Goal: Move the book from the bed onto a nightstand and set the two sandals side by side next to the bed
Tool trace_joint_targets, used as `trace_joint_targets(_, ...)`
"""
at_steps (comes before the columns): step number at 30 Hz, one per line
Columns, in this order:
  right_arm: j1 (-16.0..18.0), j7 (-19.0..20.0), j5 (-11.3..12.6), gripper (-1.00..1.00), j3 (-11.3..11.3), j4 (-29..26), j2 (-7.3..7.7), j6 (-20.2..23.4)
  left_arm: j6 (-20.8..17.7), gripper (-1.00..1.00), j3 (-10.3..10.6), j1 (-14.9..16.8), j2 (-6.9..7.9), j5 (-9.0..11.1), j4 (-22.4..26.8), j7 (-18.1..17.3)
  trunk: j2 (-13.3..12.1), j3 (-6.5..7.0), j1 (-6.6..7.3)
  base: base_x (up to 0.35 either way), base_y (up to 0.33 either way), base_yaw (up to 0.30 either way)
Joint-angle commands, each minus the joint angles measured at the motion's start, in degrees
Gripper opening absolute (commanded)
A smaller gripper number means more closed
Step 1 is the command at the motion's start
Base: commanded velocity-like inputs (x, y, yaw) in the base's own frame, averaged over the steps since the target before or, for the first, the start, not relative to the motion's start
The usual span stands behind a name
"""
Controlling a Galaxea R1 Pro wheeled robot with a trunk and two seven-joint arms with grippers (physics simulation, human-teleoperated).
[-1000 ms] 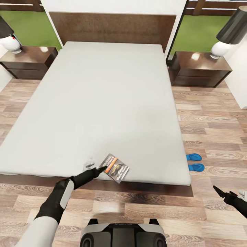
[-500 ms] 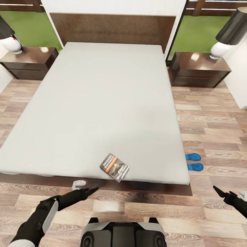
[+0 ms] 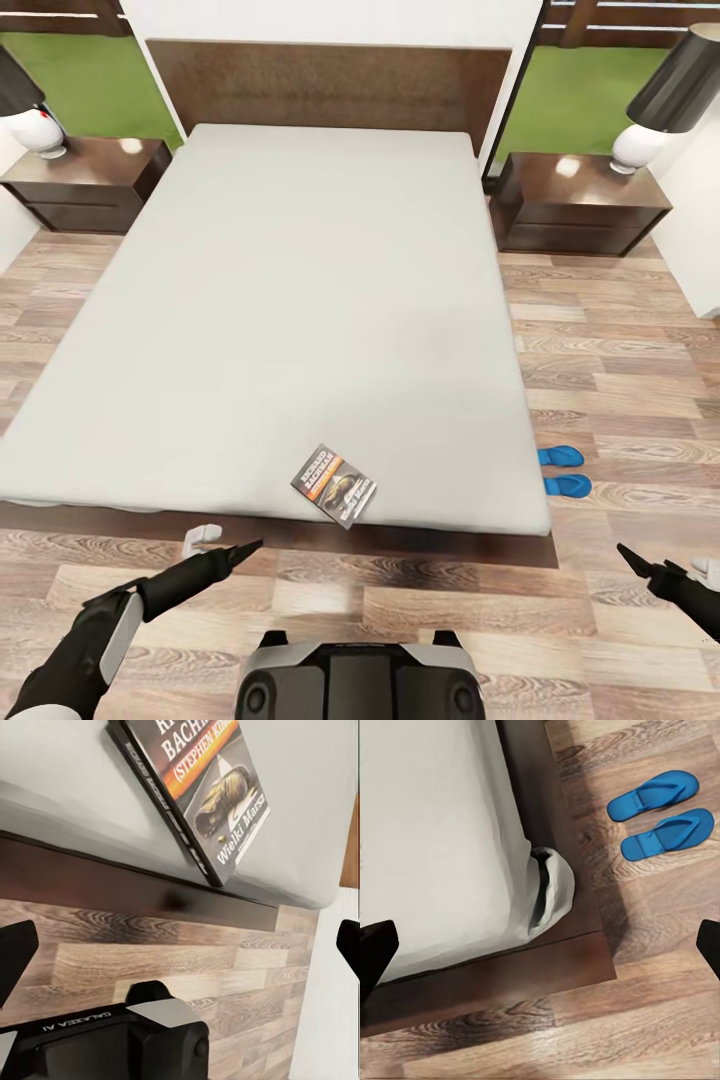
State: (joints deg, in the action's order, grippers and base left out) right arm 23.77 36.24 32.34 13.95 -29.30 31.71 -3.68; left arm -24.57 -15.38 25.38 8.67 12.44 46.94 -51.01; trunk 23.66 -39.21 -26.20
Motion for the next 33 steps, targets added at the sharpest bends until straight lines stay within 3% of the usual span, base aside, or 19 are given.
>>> trace_joint_targets(1, 0.0, 0.3, 0.4, 1.0, 0.0, 0.2, -0.49, 0.0, -0.5, 1.0, -0.1, 0.0, -0.12, 0.3, 0.0, -0.1, -0.3, 0.13, 0.19, 0.0, 0.0, 0.0)
trace_joint_targets(7, 0.0, 0.6, 0.4, 1.0, 0.0, 0.6, -1.91, 0.0, -0.5, 1.0, -0.2, 0.0, -0.25, 0.3, 0.0, -0.5, -0.7, 0.31, 0.41, 0.0, 0.0, 0.0)
trace_joint_targets(14, 0.0, 0.8, 0.4, 1.0, 0.0, 2.7, -2.0, 0.1, -0.5, 1.0, -0.3, 0.0, -0.23, 0.3, 0.0, -0.3, -0.7, 0.31, 0.41, 0.0, 0.0, 0.0)
trace_joint_targets(20, 0.0, 0.7, 0.4, 1.0, 0.0, 10.9, -1.93, 0.0, -0.5, 1.0, -0.2, 0.0, -0.23, 0.3, -0.1, -0.2, -0.7, 0.31, 0.41, 0.0, 0.0, 0.0)
trace_joint_targets(33, 0.0, 0.7, 0.4, 1.0, 0.0, 11.9, -1.92, 0.0, -0.6, 1.0, -0.2, 0.0, -0.24, 0.3, -0.1, -0.1, -0.7, 0.31, 0.41, 0.0, 0.0, 0.0)
